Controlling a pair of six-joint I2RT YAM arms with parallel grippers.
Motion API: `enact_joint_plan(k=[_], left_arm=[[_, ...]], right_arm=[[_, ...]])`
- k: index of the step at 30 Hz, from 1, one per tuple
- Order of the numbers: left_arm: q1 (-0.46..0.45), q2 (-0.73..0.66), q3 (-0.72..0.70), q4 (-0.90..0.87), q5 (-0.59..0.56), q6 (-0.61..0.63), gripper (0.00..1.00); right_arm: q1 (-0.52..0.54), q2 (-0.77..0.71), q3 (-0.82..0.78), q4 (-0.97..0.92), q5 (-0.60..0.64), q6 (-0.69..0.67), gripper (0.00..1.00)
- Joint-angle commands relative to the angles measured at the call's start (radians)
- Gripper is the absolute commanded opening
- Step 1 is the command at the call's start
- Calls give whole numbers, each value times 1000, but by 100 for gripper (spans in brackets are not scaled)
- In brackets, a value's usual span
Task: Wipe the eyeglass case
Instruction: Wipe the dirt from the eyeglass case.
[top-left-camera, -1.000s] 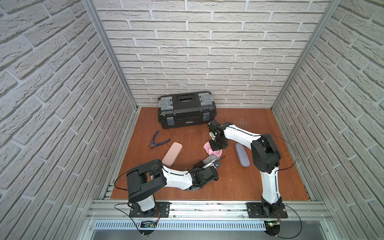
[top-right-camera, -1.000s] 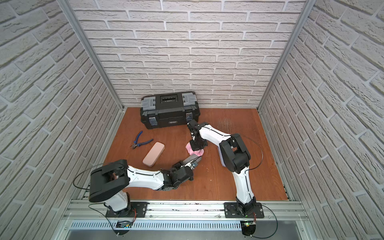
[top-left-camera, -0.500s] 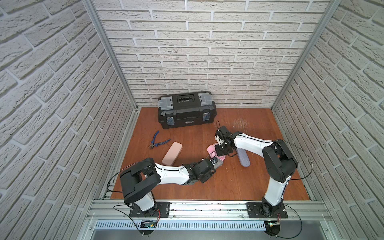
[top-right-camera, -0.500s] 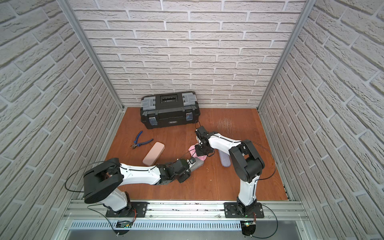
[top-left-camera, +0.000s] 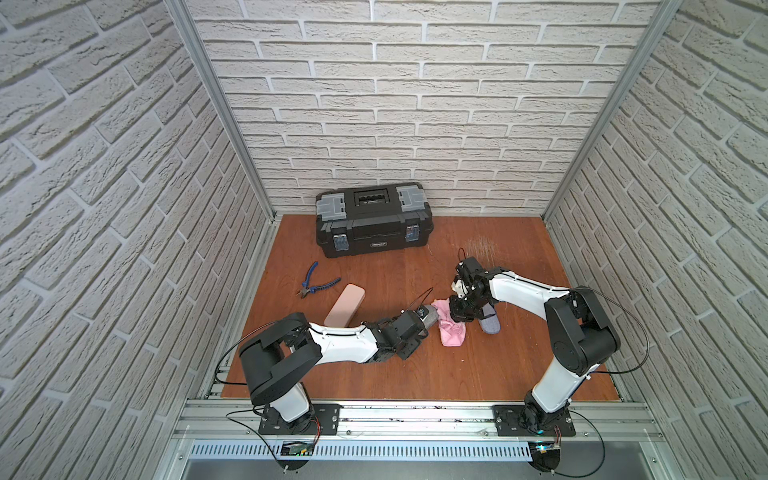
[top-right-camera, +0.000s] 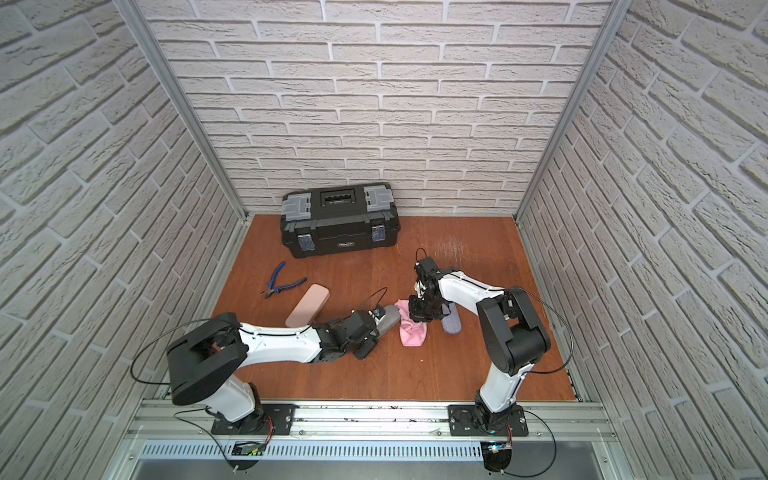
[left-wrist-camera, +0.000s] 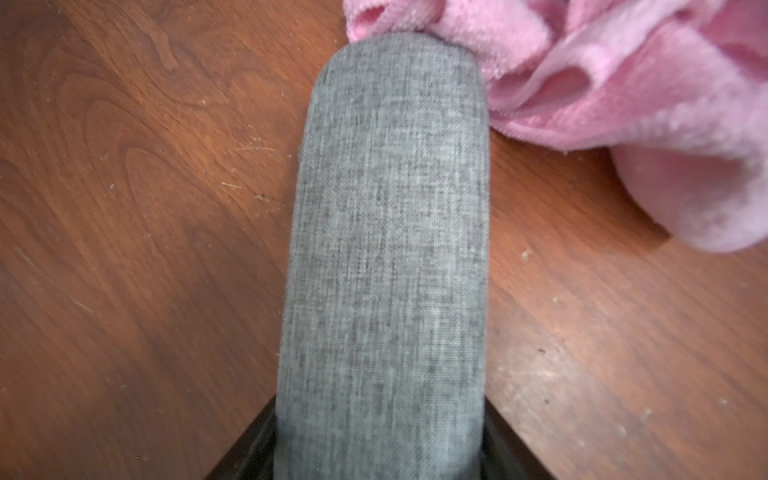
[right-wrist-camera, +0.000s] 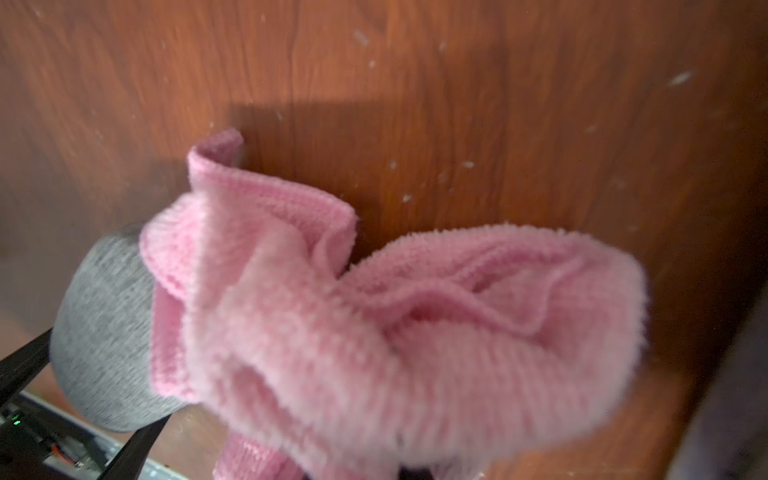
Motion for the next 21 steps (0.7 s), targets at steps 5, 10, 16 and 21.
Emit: enact_joint_plan(k=[5, 10, 16, 21], left_arm=[[6, 30, 38, -96, 161, -3, 18], [30, 29, 55, -90, 242, -50, 18], [56, 9, 44, -50, 327, -80, 18], [85, -26, 18, -10, 400, -99, 18]], right_arm=[[131, -33, 10, 82, -128, 121, 3], [202, -82, -22, 161, -180, 218, 3], [283, -151, -63, 286, -275, 356, 3], [277, -128, -66, 327, -286, 383, 2]])
